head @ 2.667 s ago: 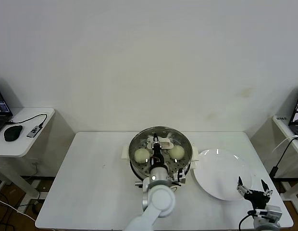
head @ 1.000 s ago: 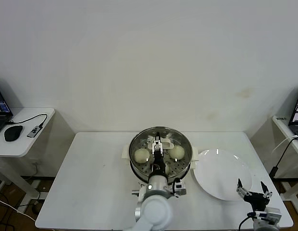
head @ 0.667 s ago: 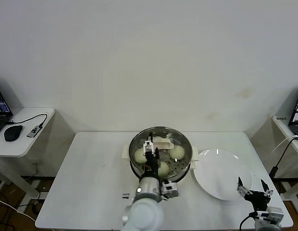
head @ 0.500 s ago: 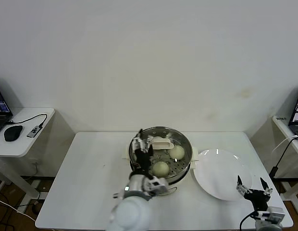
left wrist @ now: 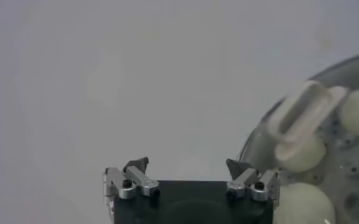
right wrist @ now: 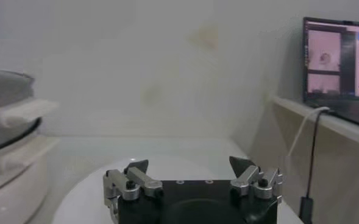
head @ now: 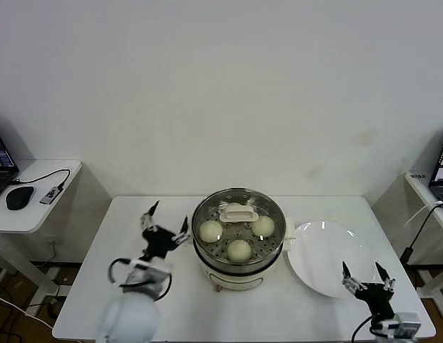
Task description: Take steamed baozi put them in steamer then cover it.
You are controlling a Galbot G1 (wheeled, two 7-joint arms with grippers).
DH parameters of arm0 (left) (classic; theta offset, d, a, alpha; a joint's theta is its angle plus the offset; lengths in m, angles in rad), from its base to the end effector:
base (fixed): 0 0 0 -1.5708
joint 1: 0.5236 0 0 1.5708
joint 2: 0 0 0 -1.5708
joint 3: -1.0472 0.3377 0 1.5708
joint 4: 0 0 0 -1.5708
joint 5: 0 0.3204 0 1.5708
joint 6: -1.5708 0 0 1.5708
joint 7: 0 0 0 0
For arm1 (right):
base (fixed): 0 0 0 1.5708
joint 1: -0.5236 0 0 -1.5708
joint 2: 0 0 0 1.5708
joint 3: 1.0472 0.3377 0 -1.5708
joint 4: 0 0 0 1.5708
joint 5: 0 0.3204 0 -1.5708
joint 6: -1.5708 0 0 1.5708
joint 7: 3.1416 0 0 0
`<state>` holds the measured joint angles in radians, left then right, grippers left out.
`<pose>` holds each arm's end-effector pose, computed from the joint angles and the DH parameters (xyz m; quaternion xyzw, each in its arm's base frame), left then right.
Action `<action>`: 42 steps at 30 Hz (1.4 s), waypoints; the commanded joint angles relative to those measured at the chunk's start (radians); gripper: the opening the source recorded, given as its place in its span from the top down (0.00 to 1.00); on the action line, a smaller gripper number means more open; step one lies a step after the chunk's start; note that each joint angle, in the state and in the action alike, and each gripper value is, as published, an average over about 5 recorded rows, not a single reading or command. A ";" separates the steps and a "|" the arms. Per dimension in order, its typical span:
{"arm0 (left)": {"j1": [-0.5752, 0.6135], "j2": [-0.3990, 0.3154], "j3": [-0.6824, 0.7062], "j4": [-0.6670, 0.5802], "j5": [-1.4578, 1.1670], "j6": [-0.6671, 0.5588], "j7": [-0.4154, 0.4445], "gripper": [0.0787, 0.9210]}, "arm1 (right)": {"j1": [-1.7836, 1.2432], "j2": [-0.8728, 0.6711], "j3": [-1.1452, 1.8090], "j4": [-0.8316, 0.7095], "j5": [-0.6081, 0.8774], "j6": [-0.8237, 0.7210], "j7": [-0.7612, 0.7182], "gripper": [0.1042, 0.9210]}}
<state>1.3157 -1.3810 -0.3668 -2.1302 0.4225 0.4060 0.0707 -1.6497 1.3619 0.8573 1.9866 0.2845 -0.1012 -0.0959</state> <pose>0.2128 -0.0100 -0.2376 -0.0583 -0.9602 -0.2690 0.0478 0.1240 -0.1371 -0.3084 -0.0576 -0.9919 0.0193 0.1113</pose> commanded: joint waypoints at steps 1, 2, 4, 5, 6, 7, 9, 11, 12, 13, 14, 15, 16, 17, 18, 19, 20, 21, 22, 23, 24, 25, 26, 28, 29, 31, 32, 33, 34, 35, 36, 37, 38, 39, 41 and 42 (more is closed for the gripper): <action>0.264 0.012 -0.266 0.109 -0.435 -0.334 -0.048 0.12 | -0.044 0.007 -0.060 -0.025 -0.001 0.084 0.005 0.12; 0.273 0.008 -0.265 0.109 -0.445 -0.333 -0.047 0.12 | -0.046 0.012 -0.061 -0.026 -0.014 0.076 0.005 0.12; 0.295 -0.003 -0.258 0.101 -0.456 -0.325 -0.039 0.12 | -0.054 0.021 -0.063 -0.012 -0.025 0.050 0.009 0.12; 0.307 -0.008 -0.251 0.096 -0.456 -0.321 -0.036 0.12 | -0.058 0.023 -0.063 -0.001 -0.023 0.037 0.011 0.12; 0.319 -0.014 -0.244 0.091 -0.450 -0.318 -0.032 0.12 | -0.062 0.024 -0.065 0.011 -0.017 0.029 0.012 0.12; 0.332 -0.020 -0.236 0.086 -0.442 -0.314 -0.029 0.12 | -0.068 0.023 -0.067 0.024 -0.006 0.020 0.014 0.12; 0.353 -0.030 -0.222 0.080 -0.426 -0.308 -0.028 0.12 | -0.079 0.018 -0.070 0.047 0.008 0.004 0.015 0.12; 0.372 -0.037 -0.212 0.073 -0.414 -0.296 -0.029 0.12 | -0.092 0.010 -0.073 0.063 0.026 -0.005 0.022 0.12; 0.378 -0.040 -0.209 0.070 -0.412 -0.288 -0.030 0.12 | -0.097 0.006 -0.074 0.067 0.035 -0.006 0.026 0.12; 0.385 -0.041 -0.207 0.067 -0.406 -0.279 -0.030 0.12 | -0.102 0.003 -0.074 0.070 0.042 -0.006 0.029 0.12; 0.390 -0.042 -0.207 0.067 -0.399 -0.273 -0.030 0.12 | -0.105 0.000 -0.073 0.071 0.046 -0.007 0.031 0.12; 0.395 -0.042 -0.208 0.067 -0.395 -0.267 -0.030 0.12 | -0.107 -0.002 -0.071 0.072 0.045 -0.007 0.032 0.12; 0.398 -0.040 -0.209 0.069 -0.391 -0.265 -0.030 0.12 | -0.108 -0.002 -0.071 0.071 0.044 -0.006 0.032 0.12; 0.402 -0.039 -0.211 0.070 -0.387 -0.264 -0.029 0.12 | -0.109 -0.002 -0.071 0.071 0.043 -0.005 0.033 0.12; 0.405 -0.037 -0.212 0.071 -0.388 -0.265 -0.027 0.12 | -0.109 -0.001 -0.071 0.071 0.044 -0.004 0.032 0.12; 0.408 -0.037 -0.211 0.070 -0.389 -0.264 -0.027 0.12 | -0.110 0.000 -0.072 0.070 0.044 -0.003 0.032 0.12; 0.410 -0.037 -0.210 0.068 -0.389 -0.264 -0.026 0.12 | -0.110 0.001 -0.073 0.070 0.044 -0.001 0.033 0.12; 0.411 -0.038 -0.208 0.066 -0.388 -0.264 -0.024 0.12 | -0.110 0.002 -0.074 0.070 0.044 0.000 0.034 0.12; 0.412 -0.039 -0.204 0.064 -0.387 -0.264 -0.023 0.12 | -0.109 0.002 -0.075 0.069 0.041 0.002 0.035 0.12; 0.412 -0.041 -0.201 0.062 -0.387 -0.264 -0.022 0.12 | -0.108 0.003 -0.076 0.068 0.033 0.007 0.036 0.12; 0.412 -0.043 -0.198 0.060 -0.386 -0.264 -0.021 0.12 | -0.108 0.004 -0.077 0.068 0.023 0.014 0.036 0.12; 0.411 -0.045 -0.196 0.059 -0.385 -0.264 -0.020 0.12 | -0.107 0.005 -0.077 0.069 0.013 0.018 0.035 0.12; 0.411 -0.046 -0.195 0.058 -0.384 -0.264 -0.019 0.12 | -0.105 0.005 -0.077 0.071 0.004 0.022 0.035 0.12; 0.411 -0.048 -0.193 0.057 -0.383 -0.264 -0.017 0.12 | -0.102 0.006 -0.079 0.075 -0.004 0.023 0.034 0.12; 0.411 -0.048 -0.192 0.057 -0.382 -0.264 -0.016 0.12 | -0.099 0.005 -0.080 0.077 -0.004 0.020 0.034 0.12; 0.411 -0.049 -0.189 0.056 -0.381 -0.263 -0.014 0.12 | -0.094 0.004 -0.081 0.078 -0.007 0.015 0.035 0.12; 0.411 -0.050 -0.188 0.056 -0.381 -0.263 -0.013 0.12 | -0.092 0.004 -0.081 0.077 -0.009 0.013 0.034 0.12; 0.411 -0.051 -0.186 0.055 -0.380 -0.263 -0.012 0.12 | -0.092 0.004 -0.080 0.076 -0.011 0.012 0.034 0.12; 0.410 -0.051 -0.184 0.054 -0.380 -0.262 -0.010 0.12 | -0.092 0.004 -0.080 0.076 -0.012 0.012 0.034 0.12; 0.410 -0.052 -0.182 0.054 -0.380 -0.261 -0.009 0.12 | -0.092 0.004 -0.079 0.076 -0.012 0.010 0.034 0.12; 0.409 -0.053 -0.180 0.053 -0.379 -0.260 -0.009 0.12 | -0.093 0.003 -0.079 0.076 -0.012 0.009 0.035 0.12; 0.408 -0.053 -0.178 0.053 -0.379 -0.259 -0.008 0.12 | -0.092 0.003 -0.078 0.076 -0.012 0.007 0.034 0.12; 0.409 -0.053 -0.176 0.053 -0.378 -0.258 -0.008 0.12 | -0.091 0.003 -0.077 0.075 -0.011 0.004 0.034 0.12; 0.409 -0.052 -0.175 0.053 -0.377 -0.256 -0.008 0.12 | -0.088 0.003 -0.076 0.074 -0.011 0.001 0.034 0.12; 0.411 -0.051 -0.174 0.052 -0.376 -0.255 -0.007 0.12 | -0.083 0.004 -0.075 0.070 -0.008 -0.003 0.035 0.12; 0.412 -0.051 -0.174 0.052 -0.376 -0.255 -0.007 0.12 | -0.081 0.004 -0.074 0.068 -0.008 -0.005 0.035 0.12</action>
<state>1.7128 -1.4310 -0.5430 -2.0772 0.0496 0.1502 0.0602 -1.7381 1.3645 0.7831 2.0554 0.2859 -0.0976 -0.0628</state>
